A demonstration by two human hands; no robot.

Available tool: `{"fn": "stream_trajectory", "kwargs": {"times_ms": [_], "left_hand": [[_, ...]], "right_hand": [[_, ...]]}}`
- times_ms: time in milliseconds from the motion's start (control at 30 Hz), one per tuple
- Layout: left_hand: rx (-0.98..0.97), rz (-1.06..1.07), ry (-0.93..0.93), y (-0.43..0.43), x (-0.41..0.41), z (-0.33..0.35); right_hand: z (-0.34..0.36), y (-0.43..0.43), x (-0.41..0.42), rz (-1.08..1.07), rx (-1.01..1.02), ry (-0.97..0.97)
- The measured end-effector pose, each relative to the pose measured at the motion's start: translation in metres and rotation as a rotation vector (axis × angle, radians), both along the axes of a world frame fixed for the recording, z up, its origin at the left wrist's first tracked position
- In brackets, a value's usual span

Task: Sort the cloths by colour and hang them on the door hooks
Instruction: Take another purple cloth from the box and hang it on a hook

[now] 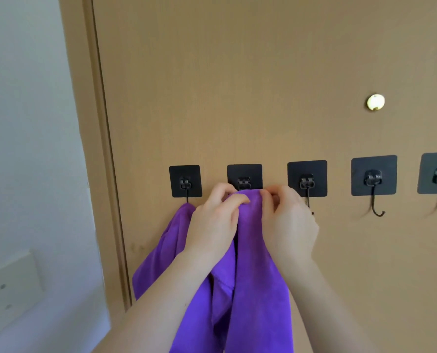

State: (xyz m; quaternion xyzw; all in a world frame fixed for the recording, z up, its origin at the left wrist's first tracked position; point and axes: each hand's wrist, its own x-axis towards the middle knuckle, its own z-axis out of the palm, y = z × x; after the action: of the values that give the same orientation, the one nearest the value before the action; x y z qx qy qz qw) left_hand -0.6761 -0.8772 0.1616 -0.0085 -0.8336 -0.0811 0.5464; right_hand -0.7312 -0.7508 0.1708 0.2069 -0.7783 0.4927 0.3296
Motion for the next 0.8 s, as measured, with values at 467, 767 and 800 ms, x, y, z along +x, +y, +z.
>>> {"fn": "stream_trajectory", "kwargs": {"times_ms": [467,767,800], "left_hand": [[-0.007,0.003,-0.126,-0.001,0.006,-0.016],[-0.267,0.200,-0.148,0.007,0.017,-0.001],[-0.248,0.169,-0.196,0.006,0.018,0.000]], "right_hand": [[-0.025,-0.008,0.001,-0.020,-0.003,0.013],[-0.040,-0.003,0.004,0.211,0.040,-0.031],[-0.041,-0.002,0.004,0.234,0.051,-0.044]]}}
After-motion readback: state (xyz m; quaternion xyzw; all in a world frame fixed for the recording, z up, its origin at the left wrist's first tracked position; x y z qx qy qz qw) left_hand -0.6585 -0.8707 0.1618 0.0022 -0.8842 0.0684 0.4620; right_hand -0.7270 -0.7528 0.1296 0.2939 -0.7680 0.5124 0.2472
